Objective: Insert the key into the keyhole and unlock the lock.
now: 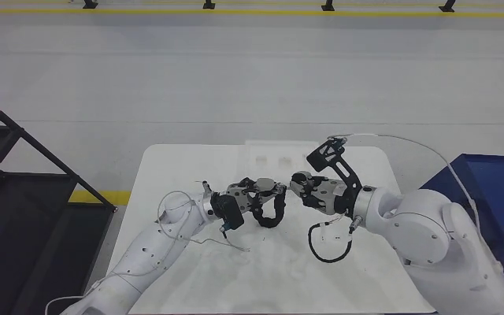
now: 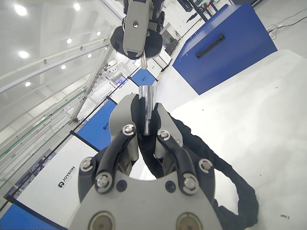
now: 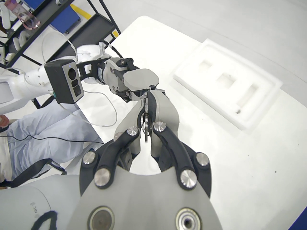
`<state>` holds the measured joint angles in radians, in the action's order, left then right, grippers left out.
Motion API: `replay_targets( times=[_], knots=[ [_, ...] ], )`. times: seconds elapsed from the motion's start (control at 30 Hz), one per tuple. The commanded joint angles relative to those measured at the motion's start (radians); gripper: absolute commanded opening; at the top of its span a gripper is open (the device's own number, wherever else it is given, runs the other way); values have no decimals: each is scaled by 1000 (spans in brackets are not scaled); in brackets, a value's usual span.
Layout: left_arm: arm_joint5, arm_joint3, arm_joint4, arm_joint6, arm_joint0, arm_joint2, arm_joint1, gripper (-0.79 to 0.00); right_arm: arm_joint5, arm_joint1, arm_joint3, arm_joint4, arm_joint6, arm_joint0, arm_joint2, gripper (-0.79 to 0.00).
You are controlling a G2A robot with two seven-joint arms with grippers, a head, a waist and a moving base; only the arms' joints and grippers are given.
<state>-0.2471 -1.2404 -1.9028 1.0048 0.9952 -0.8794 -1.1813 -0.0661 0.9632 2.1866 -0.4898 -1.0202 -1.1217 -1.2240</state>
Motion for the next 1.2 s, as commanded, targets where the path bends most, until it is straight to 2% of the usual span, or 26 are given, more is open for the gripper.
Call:
replay_targets(
  times=[0.0, 0.2, 0.43, 1.17],
  knots=[
    [3, 14, 21, 11, -3, 4, -4, -785, -15, -1, 11, -6, 19, -18, -11, -785],
    [10, 28, 68, 15, -11, 25, -21, -785, -45, 0, 30, -15, 48, -55, -16, -785],
    [7, 23, 91, -13, -18, 40, -33, -785, -66, 5, 26, -30, 67, -47, 7, -785],
    [-27, 13, 103, -41, -8, 32, -42, -785, -98, 16, 5, -70, 76, -28, 33, -785]
  ],
)
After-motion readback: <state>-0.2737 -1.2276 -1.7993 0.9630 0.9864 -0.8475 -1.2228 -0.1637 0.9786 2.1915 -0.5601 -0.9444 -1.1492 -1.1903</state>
